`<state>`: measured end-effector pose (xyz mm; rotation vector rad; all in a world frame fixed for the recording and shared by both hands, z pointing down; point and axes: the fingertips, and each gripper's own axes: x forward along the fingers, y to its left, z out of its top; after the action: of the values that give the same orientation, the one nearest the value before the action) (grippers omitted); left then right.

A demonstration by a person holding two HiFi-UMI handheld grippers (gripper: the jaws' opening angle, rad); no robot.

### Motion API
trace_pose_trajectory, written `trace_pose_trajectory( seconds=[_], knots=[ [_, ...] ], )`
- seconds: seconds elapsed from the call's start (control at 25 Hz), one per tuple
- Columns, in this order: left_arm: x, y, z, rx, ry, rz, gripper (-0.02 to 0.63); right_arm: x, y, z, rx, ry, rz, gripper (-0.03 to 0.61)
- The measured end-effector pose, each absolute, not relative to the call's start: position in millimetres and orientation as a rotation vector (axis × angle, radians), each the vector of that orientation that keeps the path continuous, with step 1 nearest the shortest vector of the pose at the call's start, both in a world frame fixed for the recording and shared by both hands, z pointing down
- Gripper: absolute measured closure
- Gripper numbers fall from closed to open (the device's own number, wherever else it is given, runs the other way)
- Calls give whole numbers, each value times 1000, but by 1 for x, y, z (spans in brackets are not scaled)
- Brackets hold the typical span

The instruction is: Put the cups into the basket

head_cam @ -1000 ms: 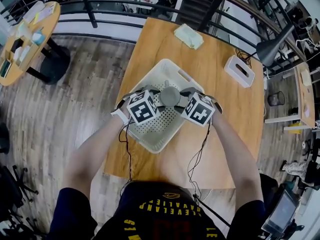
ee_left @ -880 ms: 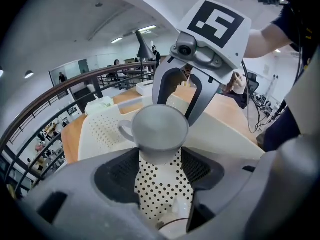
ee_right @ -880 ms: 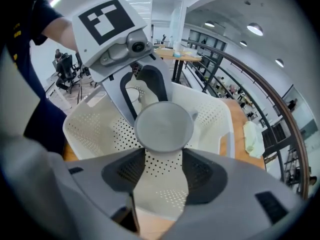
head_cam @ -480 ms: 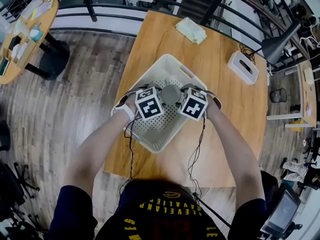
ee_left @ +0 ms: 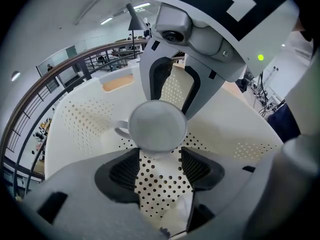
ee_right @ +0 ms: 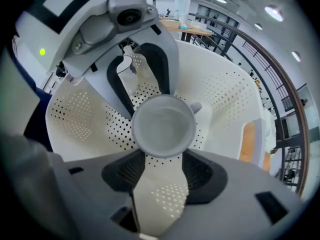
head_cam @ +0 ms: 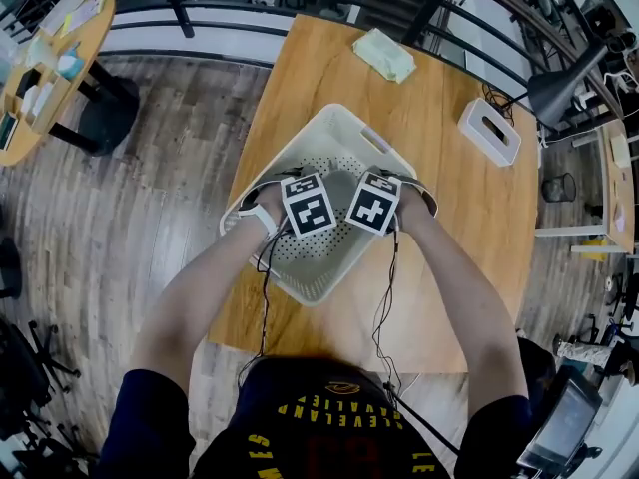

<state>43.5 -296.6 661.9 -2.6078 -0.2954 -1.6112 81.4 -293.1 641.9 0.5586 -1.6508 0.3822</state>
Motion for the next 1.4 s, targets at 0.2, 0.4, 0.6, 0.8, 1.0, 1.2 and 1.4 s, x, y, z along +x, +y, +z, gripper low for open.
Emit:
trace_pose_trajectory(
  seconds=[0.2, 0.4, 0.6, 0.8, 1.0, 1.2, 1.4],
  knots=[
    [43, -296, 670, -2569, -309, -1648, 342, 83, -294, 650, 535, -1622, 350, 346],
    [44, -296, 671, -2562, -301, -1660, 342, 84, -294, 651, 543, -1628, 359, 347],
    [44, -297, 673, -2565, -291, -1671, 342, 84, -295, 653, 550, -1634, 364, 345],
    [43, -298, 675, -2537, -277, -1681, 342, 85, -296, 652, 569, -1642, 367, 346],
    [39, -297, 675, -2453, -258, -1693, 342, 94, -298, 644, 600, -1618, 334, 347],
    [38, -296, 667, -2508, -209, -1694, 342, 92, -298, 627, 666, -1654, 325, 347],
    [34, -297, 641, -2584, -172, -1605, 342, 91, -294, 601, 759, -1694, 314, 347]
  ],
)
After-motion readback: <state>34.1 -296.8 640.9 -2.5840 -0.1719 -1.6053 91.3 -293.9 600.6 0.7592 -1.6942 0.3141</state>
